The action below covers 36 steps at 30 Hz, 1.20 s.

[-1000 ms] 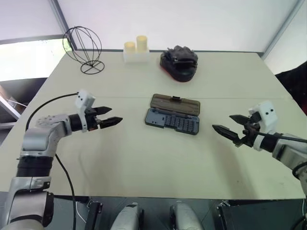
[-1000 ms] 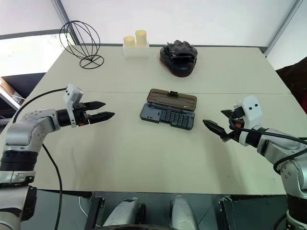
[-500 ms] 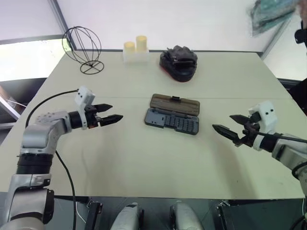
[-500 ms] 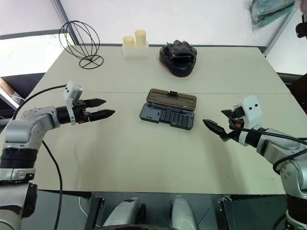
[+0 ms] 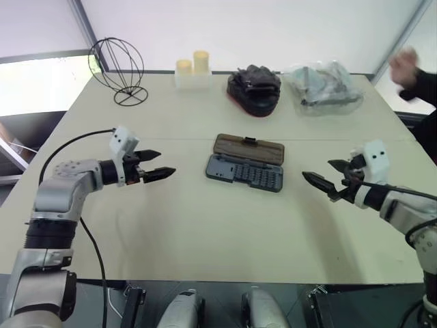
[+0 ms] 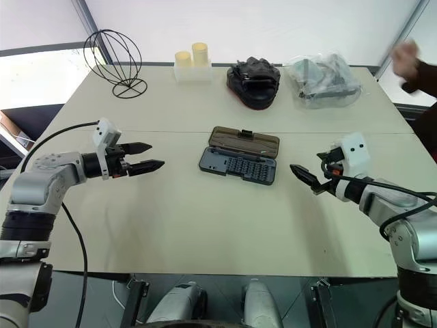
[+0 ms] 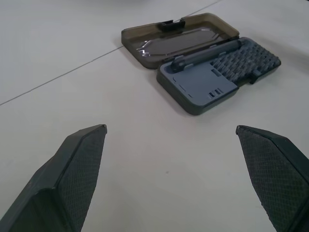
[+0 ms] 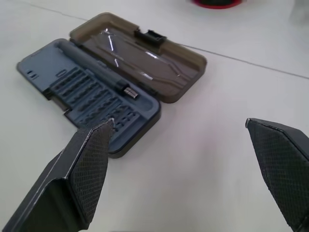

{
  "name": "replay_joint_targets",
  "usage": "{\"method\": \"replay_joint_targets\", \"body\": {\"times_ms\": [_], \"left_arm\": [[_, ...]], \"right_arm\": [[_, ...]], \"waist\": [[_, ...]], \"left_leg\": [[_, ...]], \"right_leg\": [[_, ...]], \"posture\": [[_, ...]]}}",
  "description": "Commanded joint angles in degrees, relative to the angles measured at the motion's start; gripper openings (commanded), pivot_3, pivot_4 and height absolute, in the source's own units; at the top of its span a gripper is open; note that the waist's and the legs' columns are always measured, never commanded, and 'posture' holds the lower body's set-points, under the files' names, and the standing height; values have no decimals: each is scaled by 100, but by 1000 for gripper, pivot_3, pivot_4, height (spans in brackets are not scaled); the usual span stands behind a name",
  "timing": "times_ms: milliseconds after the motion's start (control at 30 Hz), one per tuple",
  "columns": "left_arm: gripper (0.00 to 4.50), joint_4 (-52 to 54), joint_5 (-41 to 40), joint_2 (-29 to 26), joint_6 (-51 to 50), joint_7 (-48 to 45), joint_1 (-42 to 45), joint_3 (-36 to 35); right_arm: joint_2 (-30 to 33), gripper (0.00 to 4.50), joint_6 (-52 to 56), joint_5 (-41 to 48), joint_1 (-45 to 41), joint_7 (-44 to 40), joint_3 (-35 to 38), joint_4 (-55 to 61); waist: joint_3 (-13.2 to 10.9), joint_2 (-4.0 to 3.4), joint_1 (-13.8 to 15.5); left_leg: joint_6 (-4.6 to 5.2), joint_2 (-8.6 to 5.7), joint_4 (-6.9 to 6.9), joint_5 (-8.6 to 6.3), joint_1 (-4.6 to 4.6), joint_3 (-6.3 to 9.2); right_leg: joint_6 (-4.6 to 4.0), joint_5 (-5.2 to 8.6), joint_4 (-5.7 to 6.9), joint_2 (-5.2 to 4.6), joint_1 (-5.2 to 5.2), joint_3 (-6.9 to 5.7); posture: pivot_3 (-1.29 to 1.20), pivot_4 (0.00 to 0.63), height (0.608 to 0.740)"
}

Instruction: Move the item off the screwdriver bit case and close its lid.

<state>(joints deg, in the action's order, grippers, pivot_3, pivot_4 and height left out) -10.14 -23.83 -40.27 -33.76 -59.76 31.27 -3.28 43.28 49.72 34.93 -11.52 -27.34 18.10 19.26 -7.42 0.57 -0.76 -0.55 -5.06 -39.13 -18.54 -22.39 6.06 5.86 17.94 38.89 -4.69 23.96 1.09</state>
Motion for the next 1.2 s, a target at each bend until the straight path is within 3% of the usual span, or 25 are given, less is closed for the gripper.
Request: {"method": "replay_joint_targets", "body": {"times_ms": [33, 167, 267, 367, 567, 700, 800, 1033, 1200], "left_arm": [[4476, 134, 83, -99, 205, -117, 21, 45], [4476, 369, 275, -332, 518, -681, -57, 448], [4476, 631, 205, -511, 504, -1092, -66, 621], [4476, 895, 203, -536, 479, -1000, -178, 580], [4476, 1765, -84, -666, 98, -700, -729, 192], [4476, 2338, -160, -912, -16, -601, -1124, -5], [4500, 2479, -277, -855, -128, -390, -1188, -136], [4500, 2474, -260, -793, -7, -141, -1266, -165], [4500, 2445, -251, -763, 70, -52, -1232, -151]], "right_arm": [[-208, 4494, -14, -236, -600, 292, -216, -389], [-622, 4494, -126, -856, -1884, 488, -1012, -1679], [-1295, 4494, -570, -1395, -3346, 681, -1394, -3829], [-1674, 4494, -1248, -1947, -4218, 600, -1693, -5696], [-1956, 4494, -2114, -2741, -4989, 532, -2033, -7934], [-1975, 4494, -2327, -3099, -5167, 192, -2226, -8517], [-2028, 3620, -2395, -3296, -5210, -7, -2304, -8716], [-2258, 217, -2315, -3507, -5207, -275, -2304, -8924], [-2271, 48, -2437, -3733, -5120, -446, -2399, -8957]], "waist": [[0, 0, -13], [-2, -3, -76], [-13, -15, -182], [-15, -18, -190], [-16, -20, -242], [-15, -19, -318], [-15, -19, -320], [-13, -19, -314], [-11, -15, -325]], "left_leg": [[0, 0, -1, 0, 0, 0], [-4, 0, 1, 2, -1, -1], [-9, 0, 2, 5, -4, -7], [-15, 1, 15, 9, -6, -4], [-16, -14, 10, 9, -10, 16], [-16, -15, 17, 9, -11, 24], [-16, -11, 12, 9, -9, 27], [-16, -9, 4, 9, 3, 30], [-16, -11, 6, 9, 3, 40]], "right_leg": [[0, 0, 0, 0, 0, 0], [0, 0, 13, 0, 11, 0], [0, 0, 14, 0, 16, 0], [-1, 0, 22, 0, 30, -1], [-2, -1, 25, -10, 34, -2], [-2, -1, 22, -10, 25, -3], [-2, -1, 21, -3, 14, -3], [-2, -1, 22, 0, -2, -3], [-2, -1, 21, 1, -6, -4]], "posture": [[0, 150, 740], [0, 150, 740], [0, 150, 740], [0, 150, 740], [0, 150, 740], [0, 150, 740], [0, 150, 740], [0, 150, 740], [0, 150, 740]]}}
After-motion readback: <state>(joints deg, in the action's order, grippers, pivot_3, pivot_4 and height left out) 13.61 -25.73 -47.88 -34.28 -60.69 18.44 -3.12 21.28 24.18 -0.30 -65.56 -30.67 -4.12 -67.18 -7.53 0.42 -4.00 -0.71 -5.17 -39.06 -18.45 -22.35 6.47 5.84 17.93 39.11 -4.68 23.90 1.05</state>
